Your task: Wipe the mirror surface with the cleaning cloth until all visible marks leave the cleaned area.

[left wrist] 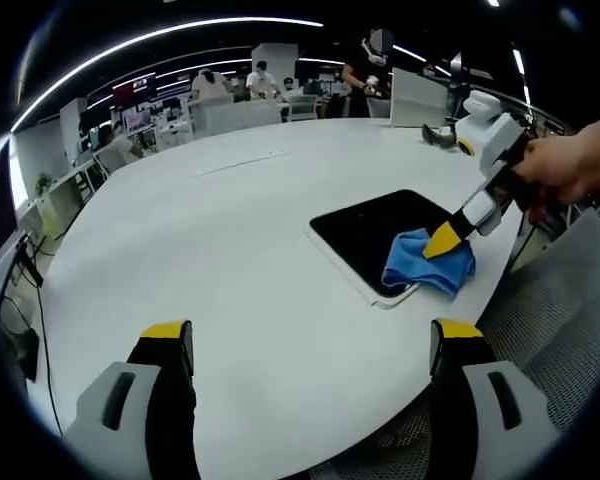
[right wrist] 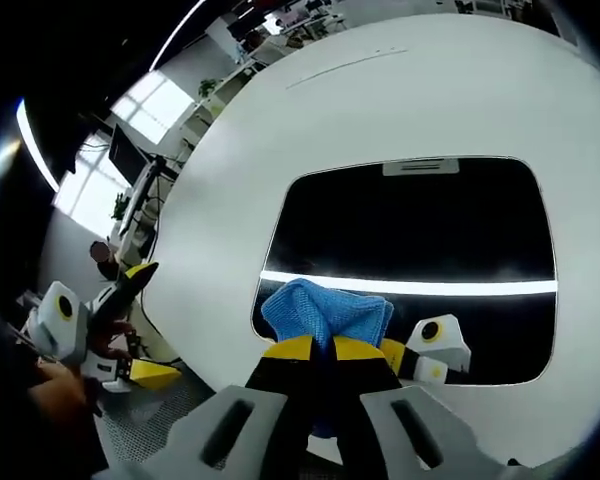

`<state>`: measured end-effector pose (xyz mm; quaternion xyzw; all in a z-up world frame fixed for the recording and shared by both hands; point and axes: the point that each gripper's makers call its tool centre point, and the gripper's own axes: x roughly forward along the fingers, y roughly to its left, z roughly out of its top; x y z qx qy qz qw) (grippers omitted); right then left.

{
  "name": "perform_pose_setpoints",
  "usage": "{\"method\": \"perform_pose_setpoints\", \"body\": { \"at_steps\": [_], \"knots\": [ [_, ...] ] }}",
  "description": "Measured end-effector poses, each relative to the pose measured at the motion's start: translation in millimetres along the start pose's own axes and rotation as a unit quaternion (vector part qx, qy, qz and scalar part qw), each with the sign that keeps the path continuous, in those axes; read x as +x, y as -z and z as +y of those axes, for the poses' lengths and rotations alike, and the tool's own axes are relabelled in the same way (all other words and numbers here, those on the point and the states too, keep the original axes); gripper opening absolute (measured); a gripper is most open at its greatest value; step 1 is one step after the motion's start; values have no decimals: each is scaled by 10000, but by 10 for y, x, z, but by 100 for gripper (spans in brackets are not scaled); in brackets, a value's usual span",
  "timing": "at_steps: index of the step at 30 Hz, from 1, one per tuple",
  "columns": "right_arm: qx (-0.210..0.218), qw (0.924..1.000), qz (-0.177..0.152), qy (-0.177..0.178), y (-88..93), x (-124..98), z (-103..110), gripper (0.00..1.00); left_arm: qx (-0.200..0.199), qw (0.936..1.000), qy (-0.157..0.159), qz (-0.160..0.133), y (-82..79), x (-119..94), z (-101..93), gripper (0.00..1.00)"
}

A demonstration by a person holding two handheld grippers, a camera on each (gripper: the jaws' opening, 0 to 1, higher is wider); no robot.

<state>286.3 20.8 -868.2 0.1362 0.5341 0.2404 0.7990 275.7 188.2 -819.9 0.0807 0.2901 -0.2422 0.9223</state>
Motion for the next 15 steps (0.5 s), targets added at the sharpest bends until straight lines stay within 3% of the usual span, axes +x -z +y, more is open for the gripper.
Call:
{"method": "perform_pose_setpoints", "body": {
  "at_steps": [15],
  "knots": [
    [17,10000,13,6,3,-91,-151,0,-38,10000,-24,-14,9,-9,14,97]
  ]
}}
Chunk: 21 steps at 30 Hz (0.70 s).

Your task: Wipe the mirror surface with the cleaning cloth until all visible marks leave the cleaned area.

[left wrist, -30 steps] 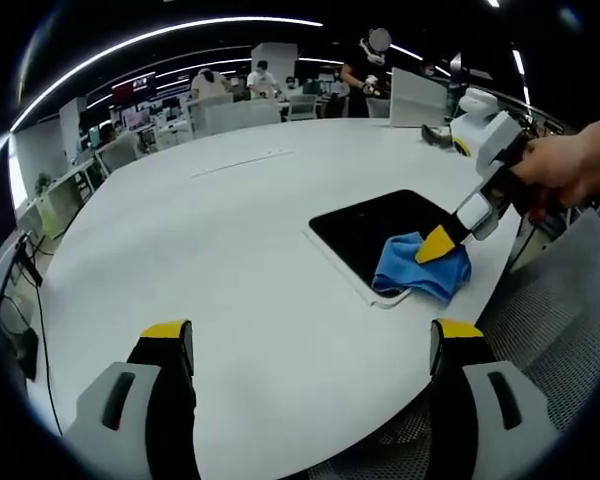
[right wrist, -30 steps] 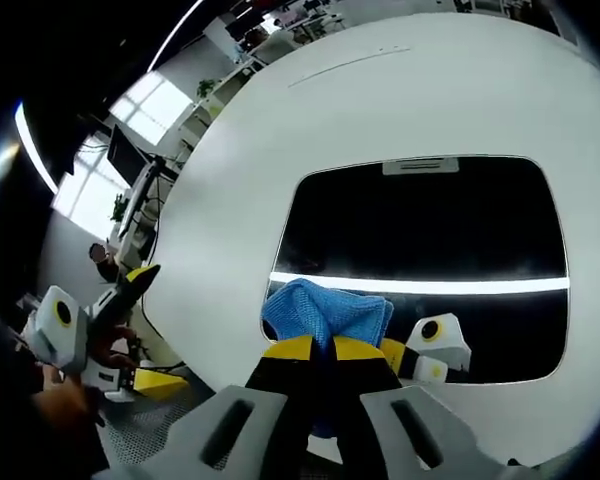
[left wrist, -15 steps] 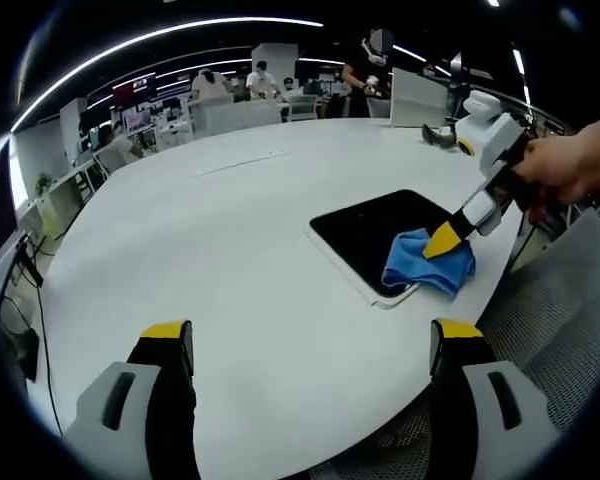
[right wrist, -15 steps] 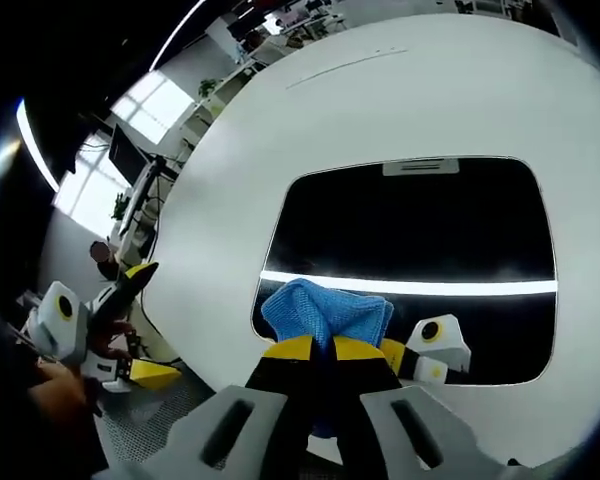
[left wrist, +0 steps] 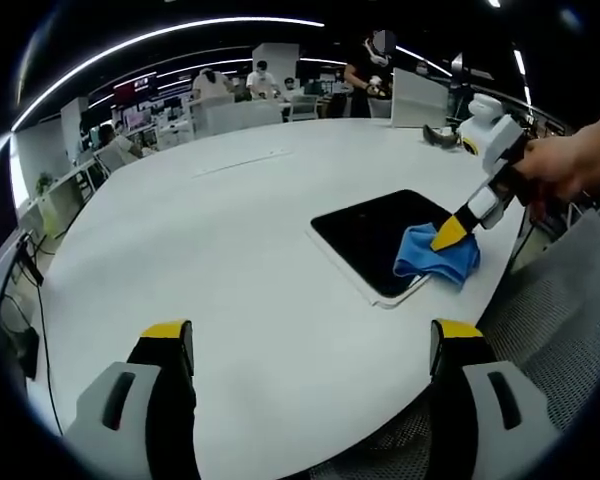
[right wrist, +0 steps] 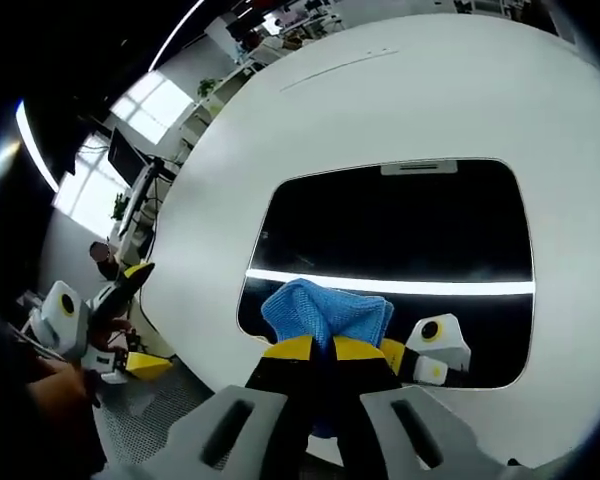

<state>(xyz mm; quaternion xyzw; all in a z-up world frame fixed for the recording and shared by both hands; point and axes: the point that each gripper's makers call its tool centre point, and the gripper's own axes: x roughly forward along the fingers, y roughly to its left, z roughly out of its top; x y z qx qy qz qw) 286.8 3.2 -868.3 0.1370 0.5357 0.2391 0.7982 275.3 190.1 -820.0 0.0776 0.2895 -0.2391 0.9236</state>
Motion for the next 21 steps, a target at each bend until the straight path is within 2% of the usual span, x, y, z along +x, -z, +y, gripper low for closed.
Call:
{"method": "perform_pose_setpoints", "body": {
  "at_steps": [21],
  "knots": [
    [-43,10000,4,72,2,-26,-61,0,-81,9999,-31,-93,-23,-14,13,99]
  ]
}}
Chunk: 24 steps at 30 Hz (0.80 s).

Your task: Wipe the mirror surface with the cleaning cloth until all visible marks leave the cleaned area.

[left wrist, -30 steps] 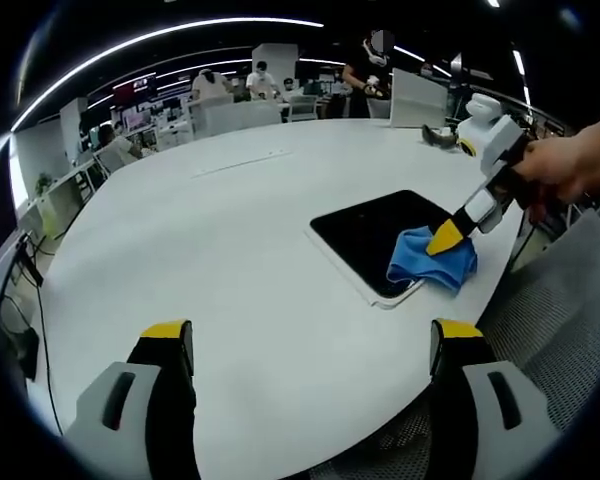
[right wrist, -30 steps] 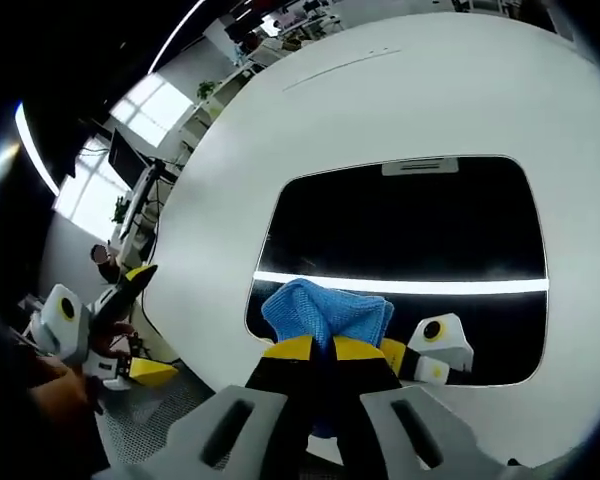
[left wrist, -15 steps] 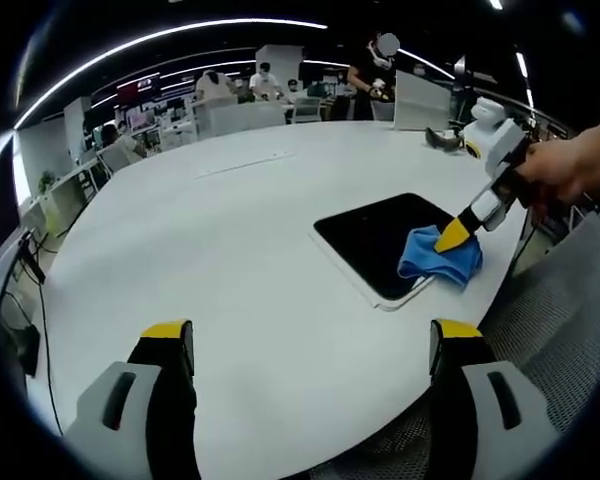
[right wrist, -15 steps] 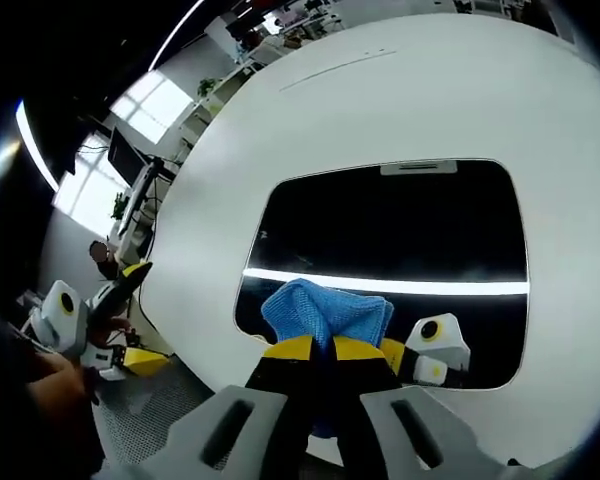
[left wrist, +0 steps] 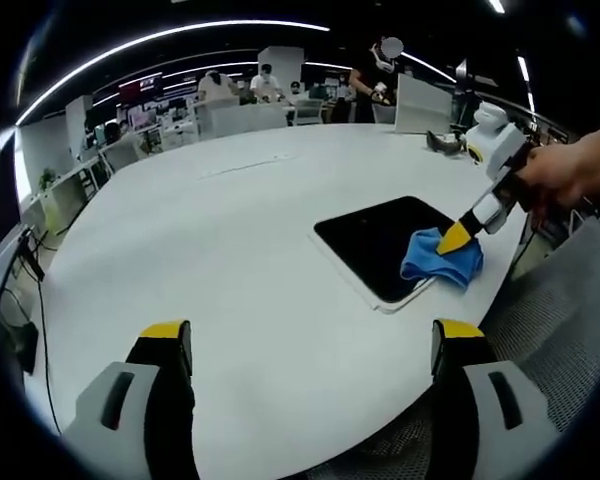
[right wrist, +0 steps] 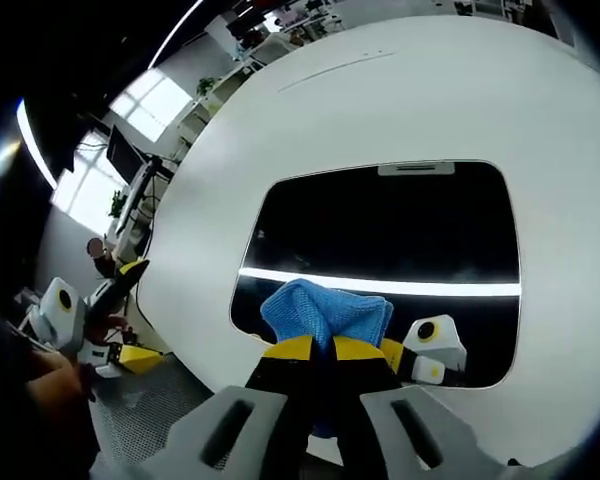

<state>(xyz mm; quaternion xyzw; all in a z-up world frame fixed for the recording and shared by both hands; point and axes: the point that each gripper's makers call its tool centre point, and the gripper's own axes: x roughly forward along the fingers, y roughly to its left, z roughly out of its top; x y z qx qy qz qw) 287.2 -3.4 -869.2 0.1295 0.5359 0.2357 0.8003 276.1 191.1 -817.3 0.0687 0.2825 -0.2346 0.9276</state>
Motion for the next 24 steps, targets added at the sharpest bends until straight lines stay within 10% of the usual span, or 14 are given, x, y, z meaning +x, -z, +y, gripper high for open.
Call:
{"method": "perform_pose_setpoints", "body": {
  "at_steps": [24],
  "knots": [
    [53,9998,-90,144,-247,89,-46,0,-21,10000,58,-6,3,6,-13,99]
  ]
}}
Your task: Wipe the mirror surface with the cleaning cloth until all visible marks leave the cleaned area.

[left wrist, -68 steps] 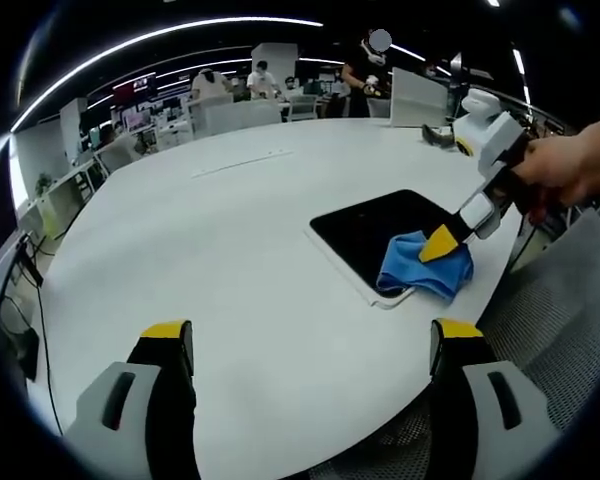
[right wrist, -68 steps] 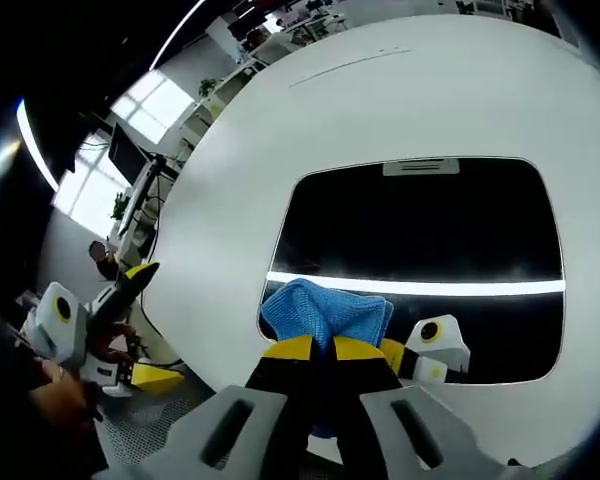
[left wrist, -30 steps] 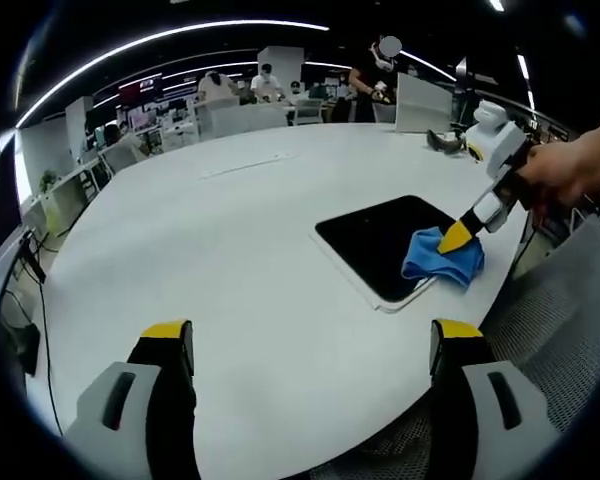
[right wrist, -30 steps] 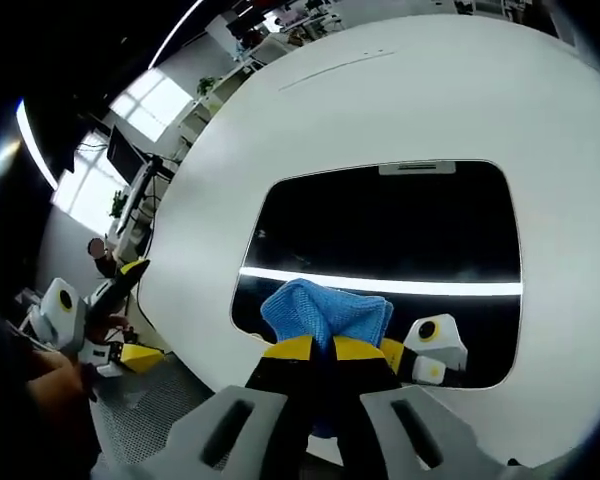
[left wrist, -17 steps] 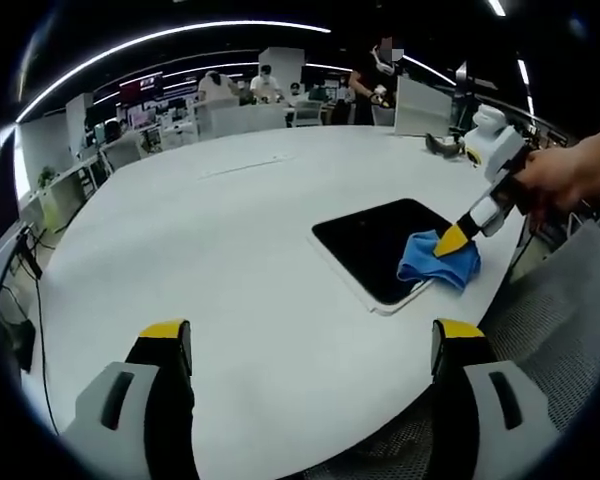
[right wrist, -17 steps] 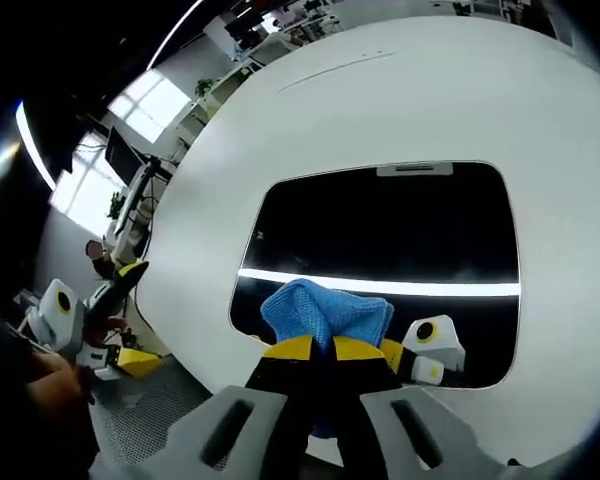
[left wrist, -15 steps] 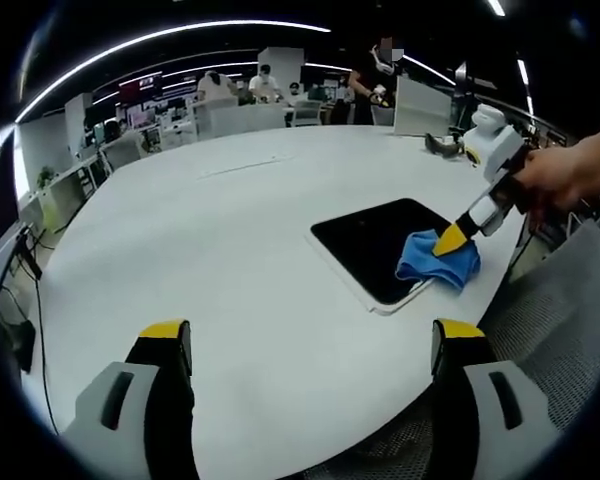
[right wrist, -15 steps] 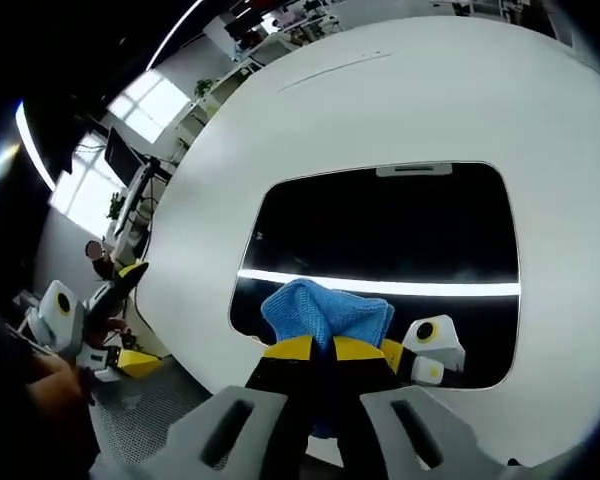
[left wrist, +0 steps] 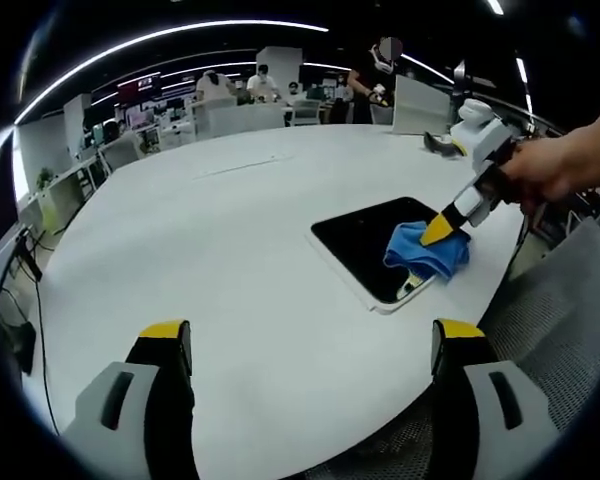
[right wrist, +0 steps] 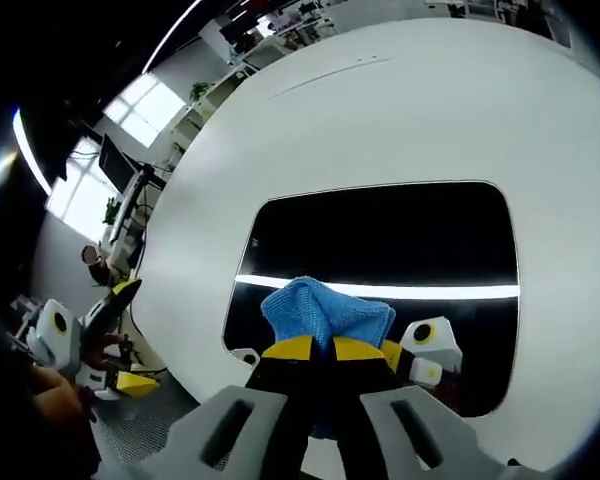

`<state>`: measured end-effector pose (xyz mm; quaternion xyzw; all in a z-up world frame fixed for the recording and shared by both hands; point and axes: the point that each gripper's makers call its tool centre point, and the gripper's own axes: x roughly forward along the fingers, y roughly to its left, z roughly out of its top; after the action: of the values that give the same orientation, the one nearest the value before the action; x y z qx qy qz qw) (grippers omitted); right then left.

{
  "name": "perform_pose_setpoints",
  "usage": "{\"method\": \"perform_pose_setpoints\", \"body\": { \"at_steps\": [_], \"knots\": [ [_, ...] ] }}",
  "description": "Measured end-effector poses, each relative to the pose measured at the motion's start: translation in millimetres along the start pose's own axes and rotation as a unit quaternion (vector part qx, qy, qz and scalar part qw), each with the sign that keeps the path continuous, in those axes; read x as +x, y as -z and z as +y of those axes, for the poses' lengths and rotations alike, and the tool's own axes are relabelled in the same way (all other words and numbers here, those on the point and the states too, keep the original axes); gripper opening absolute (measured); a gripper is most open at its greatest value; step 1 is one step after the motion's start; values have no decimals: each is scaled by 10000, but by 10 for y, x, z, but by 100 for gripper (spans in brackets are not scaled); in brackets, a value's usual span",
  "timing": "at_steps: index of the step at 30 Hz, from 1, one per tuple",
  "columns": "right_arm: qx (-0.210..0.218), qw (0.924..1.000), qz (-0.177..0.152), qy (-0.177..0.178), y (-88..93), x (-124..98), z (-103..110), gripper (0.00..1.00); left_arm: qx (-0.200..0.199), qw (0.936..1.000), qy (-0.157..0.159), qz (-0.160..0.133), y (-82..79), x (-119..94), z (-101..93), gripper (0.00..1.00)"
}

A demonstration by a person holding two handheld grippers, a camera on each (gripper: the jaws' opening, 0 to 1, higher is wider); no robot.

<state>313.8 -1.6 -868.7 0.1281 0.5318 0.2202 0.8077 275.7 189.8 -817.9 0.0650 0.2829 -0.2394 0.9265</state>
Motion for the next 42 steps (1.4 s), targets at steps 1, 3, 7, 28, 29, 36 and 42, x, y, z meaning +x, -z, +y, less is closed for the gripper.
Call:
{"method": "perform_pose_setpoints", "body": {
  "at_steps": [1,3,7,28,29,36,42],
  "knots": [
    [-10,10000,-3,7,-16,7,-3,0,4,10000,2,-1,-1,0,-1,99],
    [-35,10000,-13,22,-61,21,-14,0,22,10000,3,4,-2,-1,-4,99],
    [-97,9999,-24,71,-140,42,-37,0,20,10000,-13,-3,-8,-3,2,99],
    [-417,9989,-19,216,-551,194,-157,0,5,10000,-34,4,-13,0,3,99],
    [-418,9989,-22,220,-570,197,-162,0,9,10000,-37,4,-14,-1,3,99],
    [-519,9983,-47,262,-665,226,-165,0,-16,10000,-61,17,-12,-5,17,99],
    [-414,9989,-62,230,-749,235,-194,0,-13,10000,-66,29,-8,-4,19,99]
  ]
}}
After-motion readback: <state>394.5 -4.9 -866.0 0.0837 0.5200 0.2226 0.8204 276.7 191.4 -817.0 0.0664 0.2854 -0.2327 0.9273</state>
